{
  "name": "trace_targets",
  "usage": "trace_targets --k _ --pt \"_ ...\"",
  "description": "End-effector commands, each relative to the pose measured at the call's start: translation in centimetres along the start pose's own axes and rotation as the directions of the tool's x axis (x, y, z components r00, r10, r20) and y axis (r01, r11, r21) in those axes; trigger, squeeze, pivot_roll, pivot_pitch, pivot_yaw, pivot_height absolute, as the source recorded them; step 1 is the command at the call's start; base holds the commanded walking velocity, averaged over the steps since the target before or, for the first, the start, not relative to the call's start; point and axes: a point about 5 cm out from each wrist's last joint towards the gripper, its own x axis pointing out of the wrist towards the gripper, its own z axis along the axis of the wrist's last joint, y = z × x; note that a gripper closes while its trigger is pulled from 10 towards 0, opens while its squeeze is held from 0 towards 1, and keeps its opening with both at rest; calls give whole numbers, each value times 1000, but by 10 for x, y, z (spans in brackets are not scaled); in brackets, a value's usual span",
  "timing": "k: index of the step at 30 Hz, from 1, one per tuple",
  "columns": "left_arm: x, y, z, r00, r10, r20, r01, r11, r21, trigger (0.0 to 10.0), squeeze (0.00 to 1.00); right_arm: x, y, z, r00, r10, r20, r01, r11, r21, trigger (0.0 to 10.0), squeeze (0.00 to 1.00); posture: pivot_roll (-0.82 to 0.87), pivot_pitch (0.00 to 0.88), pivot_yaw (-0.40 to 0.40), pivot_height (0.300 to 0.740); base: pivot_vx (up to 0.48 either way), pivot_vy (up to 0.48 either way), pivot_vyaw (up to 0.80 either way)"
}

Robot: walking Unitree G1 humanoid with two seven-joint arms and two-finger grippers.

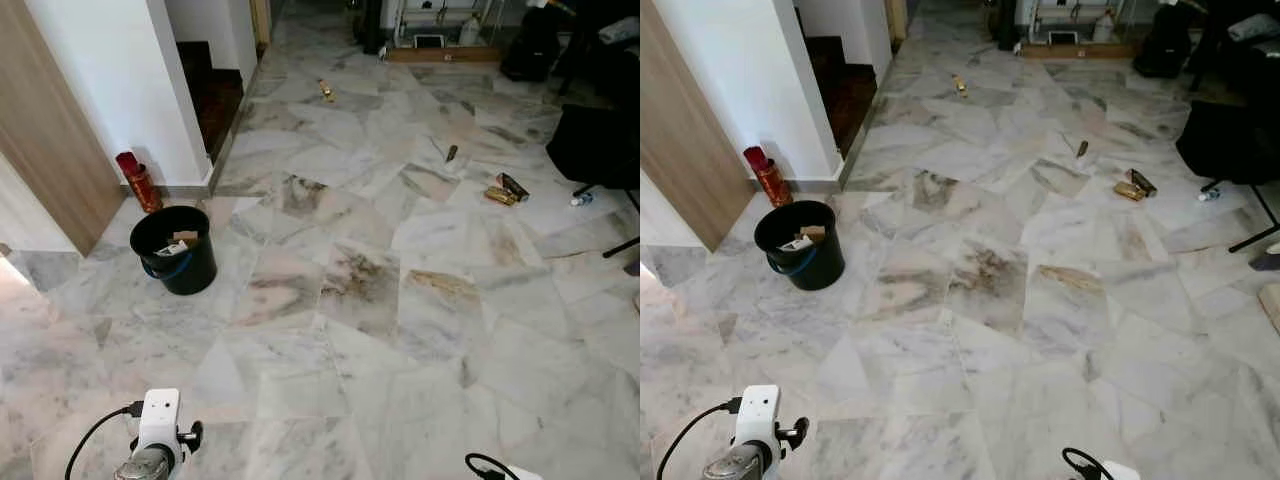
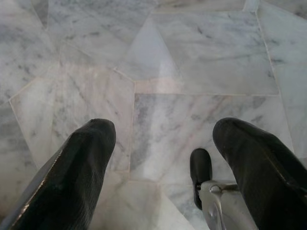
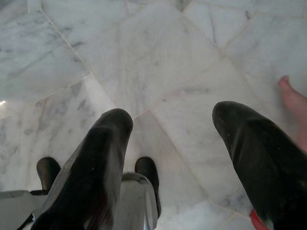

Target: Sweep floor

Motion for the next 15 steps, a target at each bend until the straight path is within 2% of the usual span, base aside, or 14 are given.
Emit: trace_targets --k 1,7,15 --pt "-1 4 -3 1000 8 -15 -8 1000 -3 10000 0 -1 3 -1 1000 -2 11 2 1000 16 10000 0 17 56 47 740 356 0 0" --pt "0 -1 0 1000 -4 -8 4 1000 -3 10000 0 0 4 0 1000 13 15 -13 1000 3 10000 0 0 90 48 740 359 0 0" --pt "1 0 3 1000 -4 0 4 1000 -1 10000 0 -1 6 -1 999 36 17 -35 999 -22 10000 0 -1 123 42 740 360 0 0"
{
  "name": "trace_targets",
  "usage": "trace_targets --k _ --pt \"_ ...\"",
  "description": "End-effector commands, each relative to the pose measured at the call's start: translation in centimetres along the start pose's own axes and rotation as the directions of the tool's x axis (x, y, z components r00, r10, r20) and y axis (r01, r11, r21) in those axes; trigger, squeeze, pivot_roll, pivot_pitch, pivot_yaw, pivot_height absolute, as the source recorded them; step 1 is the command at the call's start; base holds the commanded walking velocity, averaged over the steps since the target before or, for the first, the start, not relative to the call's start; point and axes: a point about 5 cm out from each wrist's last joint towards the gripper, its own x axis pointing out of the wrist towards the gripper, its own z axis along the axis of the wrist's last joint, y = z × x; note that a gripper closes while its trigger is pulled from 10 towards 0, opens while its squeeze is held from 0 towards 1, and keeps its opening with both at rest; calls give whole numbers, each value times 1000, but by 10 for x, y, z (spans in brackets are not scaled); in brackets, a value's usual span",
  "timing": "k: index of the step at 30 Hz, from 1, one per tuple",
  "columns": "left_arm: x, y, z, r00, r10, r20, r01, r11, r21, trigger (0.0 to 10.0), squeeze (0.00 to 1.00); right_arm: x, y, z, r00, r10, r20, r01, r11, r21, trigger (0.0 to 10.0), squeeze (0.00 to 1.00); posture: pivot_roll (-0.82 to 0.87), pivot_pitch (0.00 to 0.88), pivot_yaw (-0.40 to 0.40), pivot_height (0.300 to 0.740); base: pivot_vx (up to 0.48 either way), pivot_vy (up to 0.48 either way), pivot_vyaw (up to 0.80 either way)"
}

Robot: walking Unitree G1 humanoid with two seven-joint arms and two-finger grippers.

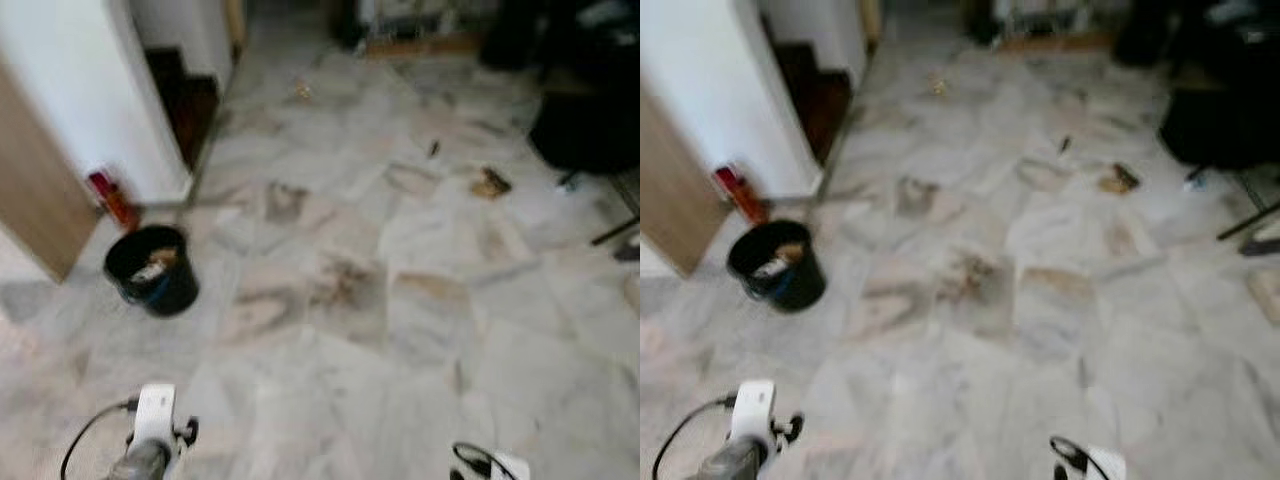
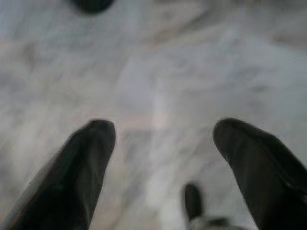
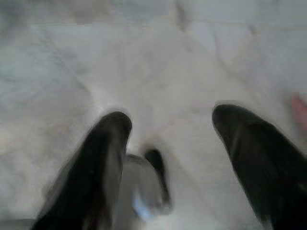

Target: Sweep floor

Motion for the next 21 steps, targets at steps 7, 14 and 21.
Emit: trace_targets --k 7,14,21 --pt "-7 21 -15 998 47 -50 -46 999 16 10000 0 3 13 5 999 41 19 -41 999 -5 10000 0 -11 127 42 740 360 0 0" --pt "-7 21 -16 997 46 -54 -45 999 15 10000 0 4 13 6 999 41 16 -41 999 -8 10000 0 -4 124 39 740 361 0 0" --pt "-6 18 -15 998 43 -51 -42 999 11 10000 0 5 15 11 998 54 27 -54 998 -13 10000 0 -7 104 31 740 362 0 0"
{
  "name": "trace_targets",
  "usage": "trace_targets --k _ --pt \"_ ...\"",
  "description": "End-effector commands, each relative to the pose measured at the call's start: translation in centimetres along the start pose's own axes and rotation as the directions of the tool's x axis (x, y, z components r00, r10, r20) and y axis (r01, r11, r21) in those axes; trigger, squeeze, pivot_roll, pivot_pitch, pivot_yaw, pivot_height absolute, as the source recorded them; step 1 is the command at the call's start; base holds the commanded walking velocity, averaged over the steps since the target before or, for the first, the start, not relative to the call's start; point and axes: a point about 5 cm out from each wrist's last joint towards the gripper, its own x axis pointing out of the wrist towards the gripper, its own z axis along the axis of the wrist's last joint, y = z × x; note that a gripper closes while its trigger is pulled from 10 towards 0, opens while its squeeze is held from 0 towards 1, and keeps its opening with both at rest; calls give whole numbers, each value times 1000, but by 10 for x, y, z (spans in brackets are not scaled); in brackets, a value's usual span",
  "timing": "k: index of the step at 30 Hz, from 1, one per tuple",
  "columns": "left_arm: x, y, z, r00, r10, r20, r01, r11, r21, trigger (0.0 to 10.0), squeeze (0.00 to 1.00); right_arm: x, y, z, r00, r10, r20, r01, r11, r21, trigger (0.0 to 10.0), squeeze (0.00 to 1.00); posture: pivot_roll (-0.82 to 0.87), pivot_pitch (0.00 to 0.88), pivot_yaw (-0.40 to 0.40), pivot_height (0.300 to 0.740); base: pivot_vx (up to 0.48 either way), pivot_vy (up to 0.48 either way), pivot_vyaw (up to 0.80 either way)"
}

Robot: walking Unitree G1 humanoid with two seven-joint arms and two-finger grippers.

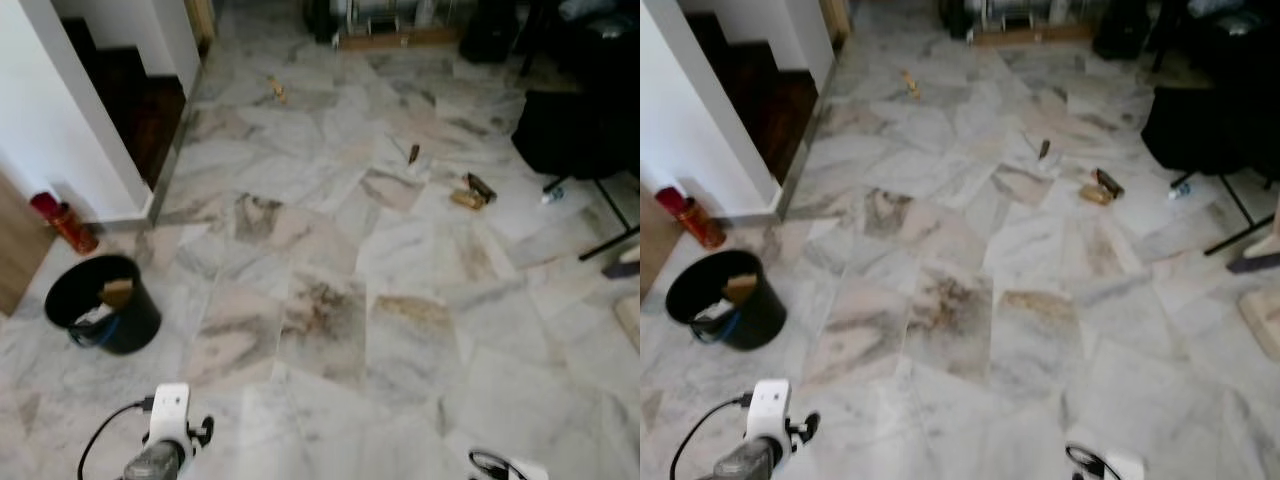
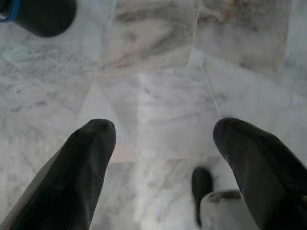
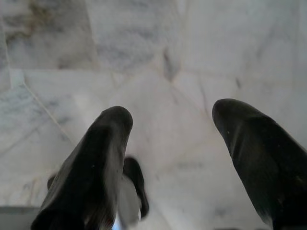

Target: Sweep floor

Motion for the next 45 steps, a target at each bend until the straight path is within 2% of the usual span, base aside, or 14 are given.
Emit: trace_targets --k 1,25,45 --pt "-4 9 -11 999 29 -42 -29 1000 3 10000 0 -3 5 -10 999 15 -33 -14 1000 14 10000 0 -6 99 29 740 360 0 0" --pt "-2 3 -9 999 6 -46 -5 1000 10 10000 0 -2 8 -9 999 27 -36 -26 1000 7 10000 0 -20 34 44 740 361 0 0" --pt "0 -2 -4 999 4 -36 -5 1000 -4 10000 0 -1 7 -6 999 21 -26 -21 1000 15 10000 0 -12 72 34 740 360 0 0"
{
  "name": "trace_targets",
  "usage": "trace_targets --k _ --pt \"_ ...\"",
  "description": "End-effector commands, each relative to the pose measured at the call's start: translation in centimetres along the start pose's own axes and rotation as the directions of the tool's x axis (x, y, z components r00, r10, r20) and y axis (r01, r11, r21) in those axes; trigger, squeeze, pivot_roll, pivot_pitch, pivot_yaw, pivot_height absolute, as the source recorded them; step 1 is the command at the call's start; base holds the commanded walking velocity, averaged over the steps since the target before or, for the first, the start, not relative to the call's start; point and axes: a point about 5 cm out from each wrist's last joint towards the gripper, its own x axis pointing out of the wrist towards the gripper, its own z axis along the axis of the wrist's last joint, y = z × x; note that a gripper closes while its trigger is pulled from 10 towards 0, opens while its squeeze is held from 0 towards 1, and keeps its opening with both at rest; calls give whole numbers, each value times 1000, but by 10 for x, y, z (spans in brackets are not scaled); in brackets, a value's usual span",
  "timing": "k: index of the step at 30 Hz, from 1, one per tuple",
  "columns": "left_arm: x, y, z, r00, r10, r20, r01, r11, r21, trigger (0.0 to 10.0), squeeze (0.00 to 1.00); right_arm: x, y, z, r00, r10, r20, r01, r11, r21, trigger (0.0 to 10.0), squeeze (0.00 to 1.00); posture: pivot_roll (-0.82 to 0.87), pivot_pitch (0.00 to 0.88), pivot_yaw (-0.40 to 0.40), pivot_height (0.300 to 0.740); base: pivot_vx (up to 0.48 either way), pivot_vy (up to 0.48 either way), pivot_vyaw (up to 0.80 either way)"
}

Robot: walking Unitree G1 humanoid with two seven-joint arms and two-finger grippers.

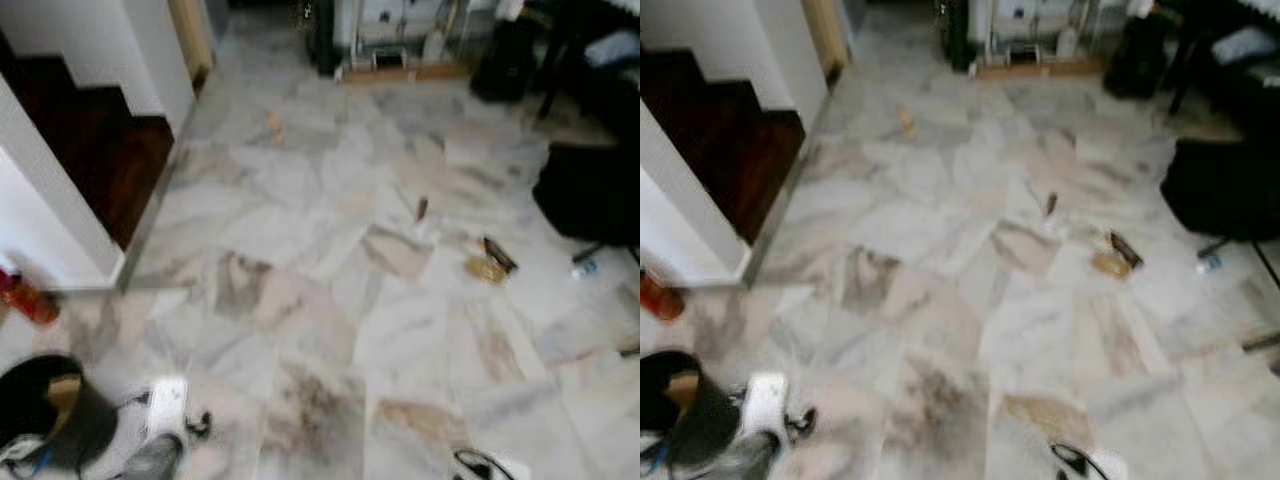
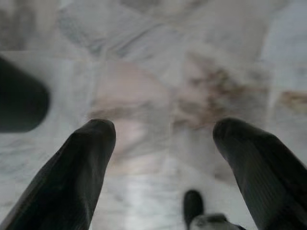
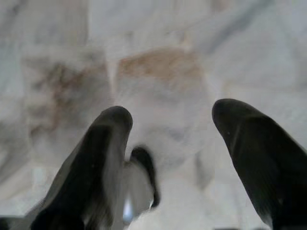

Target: Sweep floor

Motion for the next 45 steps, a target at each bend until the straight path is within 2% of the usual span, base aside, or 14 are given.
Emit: trace_targets --k 1,21,42,45 --pt "-2 14 -4 999 40 -25 -40 999 1 10000 0 1 10 0 1000 23 3 -23 1000 18 10000 0 -12 72 34 740 364 0 0" --pt "-2 16 -3 999 49 -21 -49 999 5 10000 0 3 13 3 1000 23 11 -23 999 33 10000 0 -12 83 41 740 352 0 0" --pt "-2 13 -1 999 41 3 -41 999 -12 10000 0 3 11 3 1000 23 3 -23 999 36 10000 0 -12 90 39 740 0 0 0" --pt "-2 13 0 999 41 5 -41 999 -13 10000 0 3 12 2 1000 25 -9 -25 999 36 10000 0 -12 89 39 740 0 0 -704"
